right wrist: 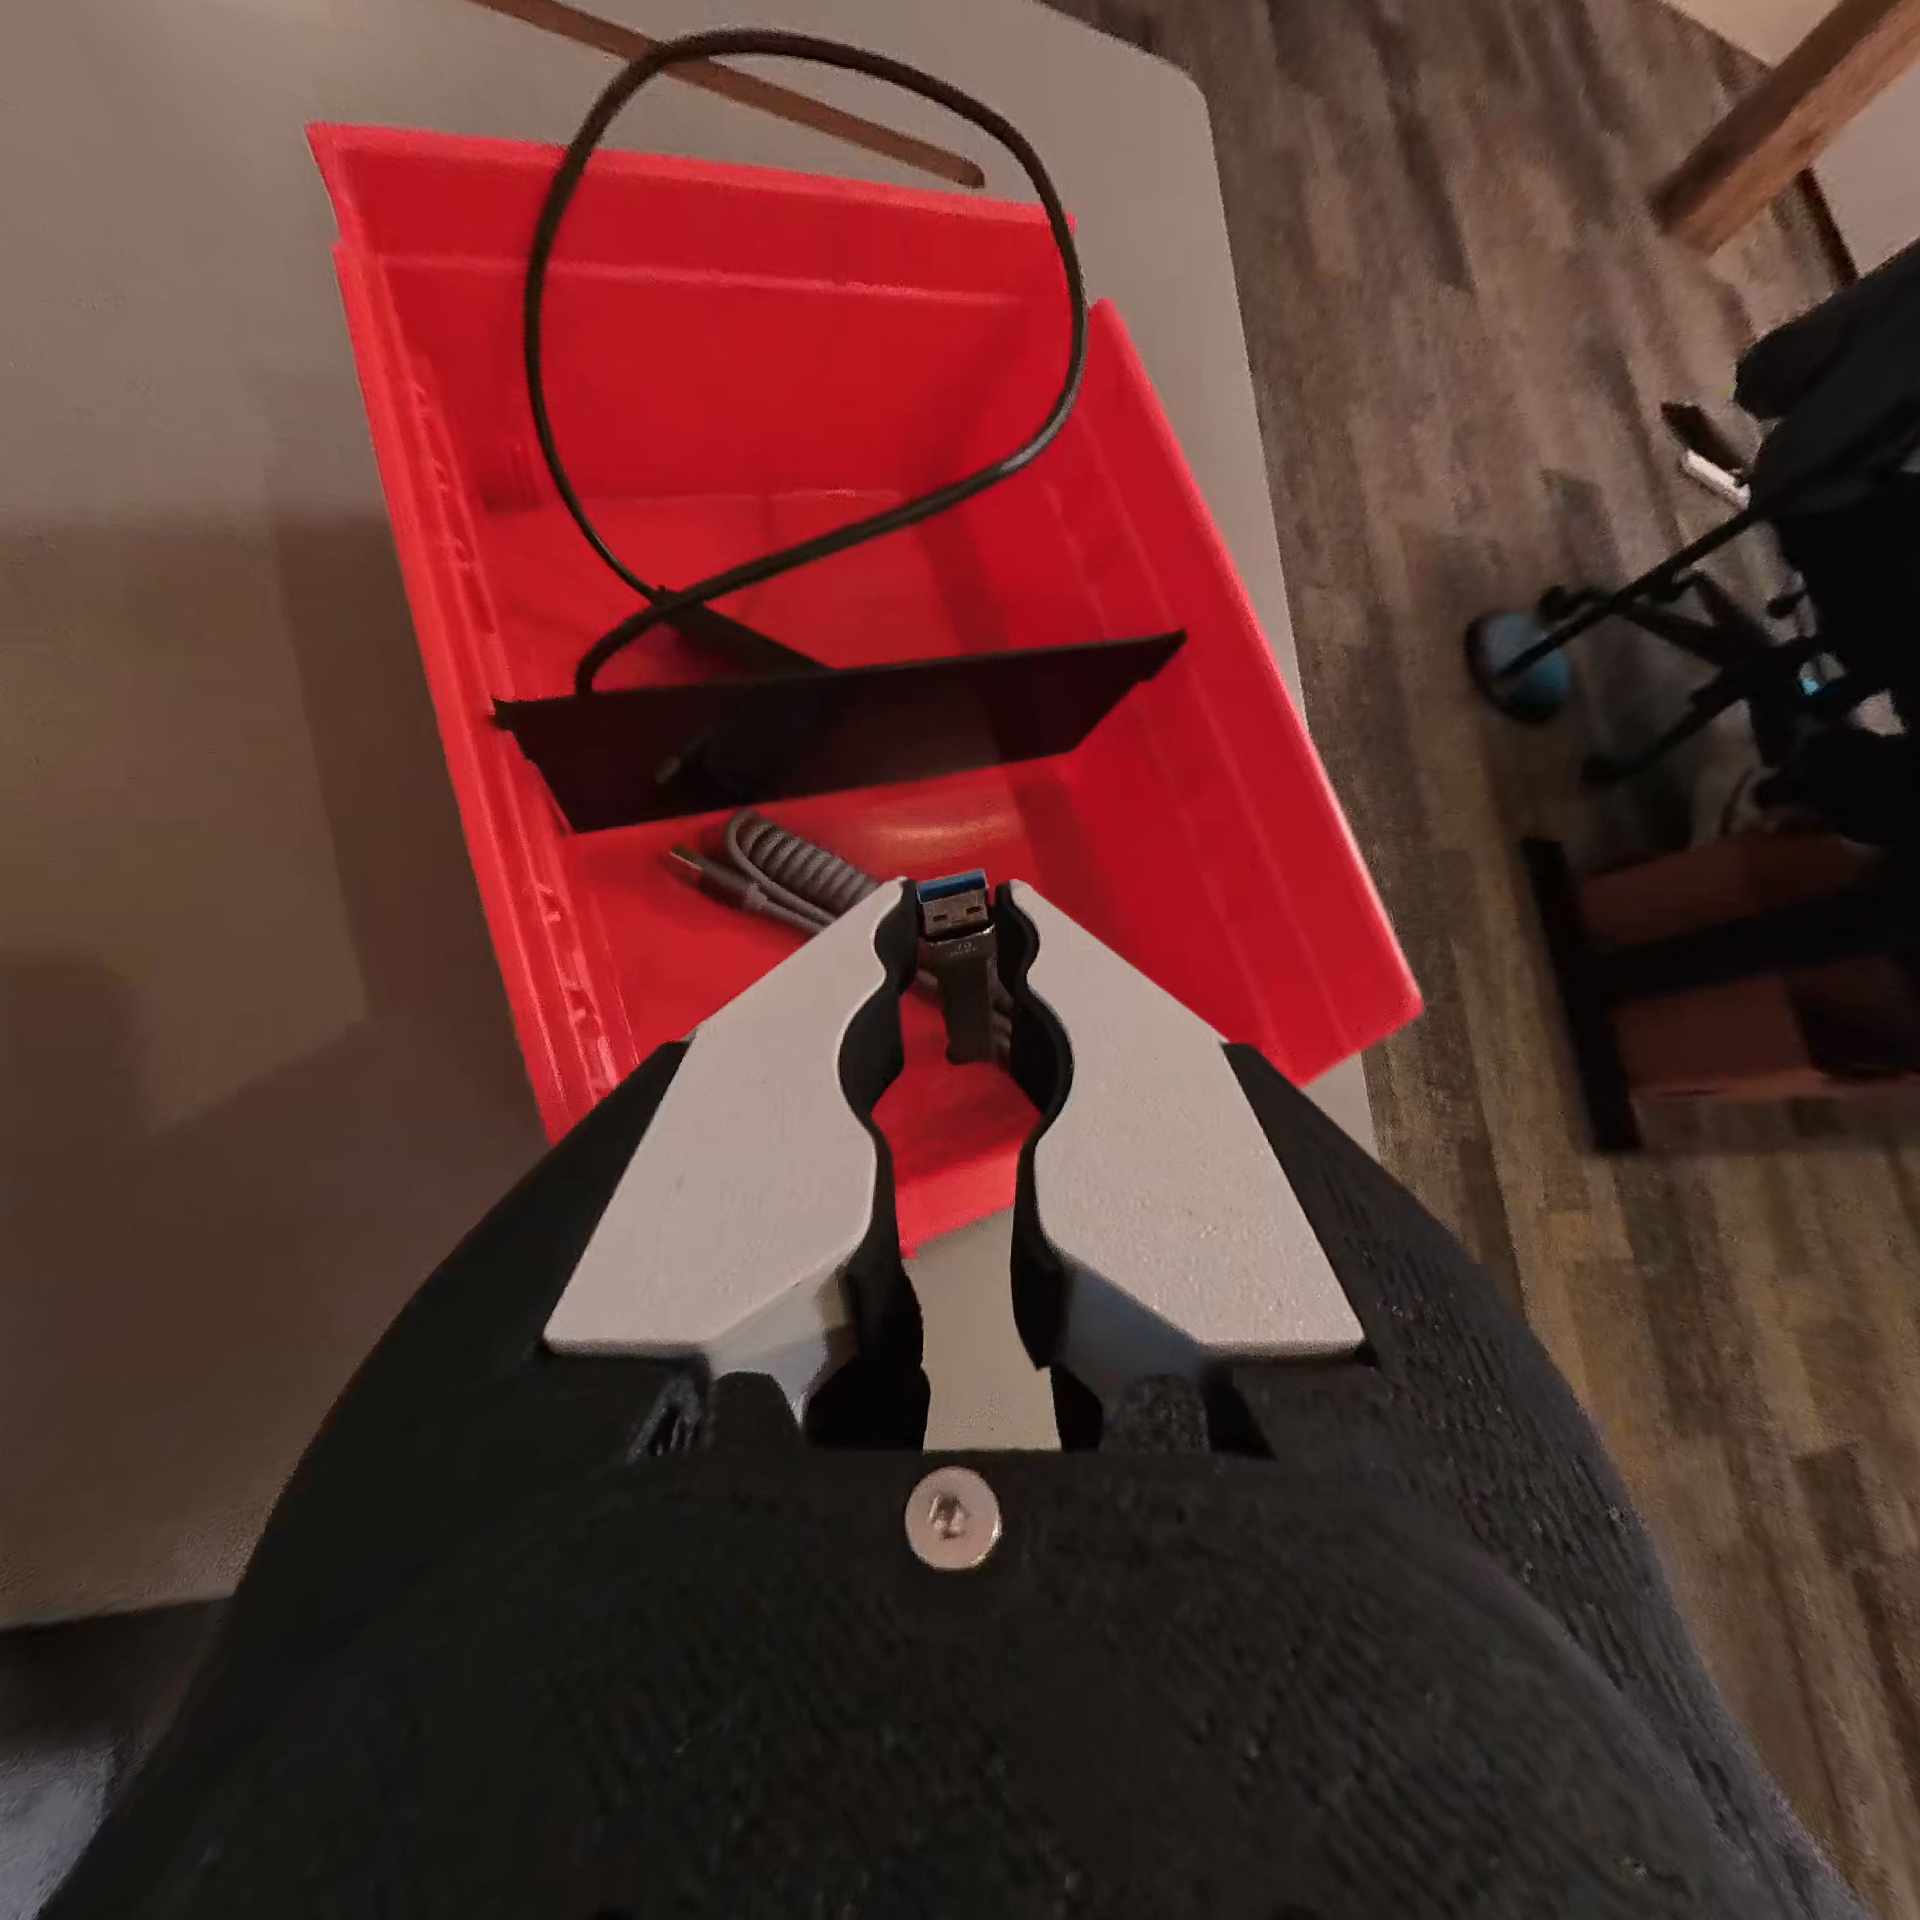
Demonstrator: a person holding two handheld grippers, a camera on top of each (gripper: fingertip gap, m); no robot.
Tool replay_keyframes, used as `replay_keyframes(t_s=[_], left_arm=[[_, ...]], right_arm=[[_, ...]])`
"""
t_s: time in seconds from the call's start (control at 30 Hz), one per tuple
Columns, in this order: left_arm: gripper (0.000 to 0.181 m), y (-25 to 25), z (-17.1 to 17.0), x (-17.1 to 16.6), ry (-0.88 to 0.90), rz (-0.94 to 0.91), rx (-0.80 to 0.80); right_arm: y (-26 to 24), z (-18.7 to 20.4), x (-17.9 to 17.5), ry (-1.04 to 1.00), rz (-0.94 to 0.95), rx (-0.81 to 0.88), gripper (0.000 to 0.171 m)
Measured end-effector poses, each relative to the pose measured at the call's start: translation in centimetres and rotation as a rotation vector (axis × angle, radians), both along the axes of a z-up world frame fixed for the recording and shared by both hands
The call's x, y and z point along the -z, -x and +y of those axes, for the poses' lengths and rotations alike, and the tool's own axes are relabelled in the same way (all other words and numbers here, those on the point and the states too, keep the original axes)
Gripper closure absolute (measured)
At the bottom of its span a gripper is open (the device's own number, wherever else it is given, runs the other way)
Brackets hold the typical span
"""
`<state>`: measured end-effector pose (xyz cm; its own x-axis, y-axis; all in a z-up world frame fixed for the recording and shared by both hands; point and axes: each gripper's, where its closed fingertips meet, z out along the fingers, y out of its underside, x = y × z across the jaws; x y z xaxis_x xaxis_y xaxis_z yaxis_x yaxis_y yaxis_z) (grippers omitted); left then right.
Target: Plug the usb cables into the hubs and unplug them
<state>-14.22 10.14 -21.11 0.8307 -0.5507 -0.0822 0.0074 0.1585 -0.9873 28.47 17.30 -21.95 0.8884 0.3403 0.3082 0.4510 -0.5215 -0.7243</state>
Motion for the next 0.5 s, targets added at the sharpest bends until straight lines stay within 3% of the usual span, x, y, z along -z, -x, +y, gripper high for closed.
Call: replay_keyframes(t_s=[0.13, 0.27, 0.4, 0.5], left_arm=[[0.170, -0.1, 0.1, 0.3, 0.013, -0.002, 0.006], [0.169, -0.2, 0.2, 0.4, 0.019, 0.001, 0.010], [0.169, -0.3, 0.3, 0.6, 0.026, 0.008, 0.012], [0.169, -0.4, 0.4, 0.8, 0.033, 0.011, 0.014]], right_arm=[[1.9, 0.6, 0.4, -0.009, 0.049, -0.056, 0.159], [2.8, 0.7, 0.1, -0.013, 0.121, -0.076, 0.127], [3.5, 0.5, -3.6, -0.184, 0.127, -0.091, 0.123], [6.6, -0.6, -7.0, -0.364, 0.109, -0.210, 0.123]])
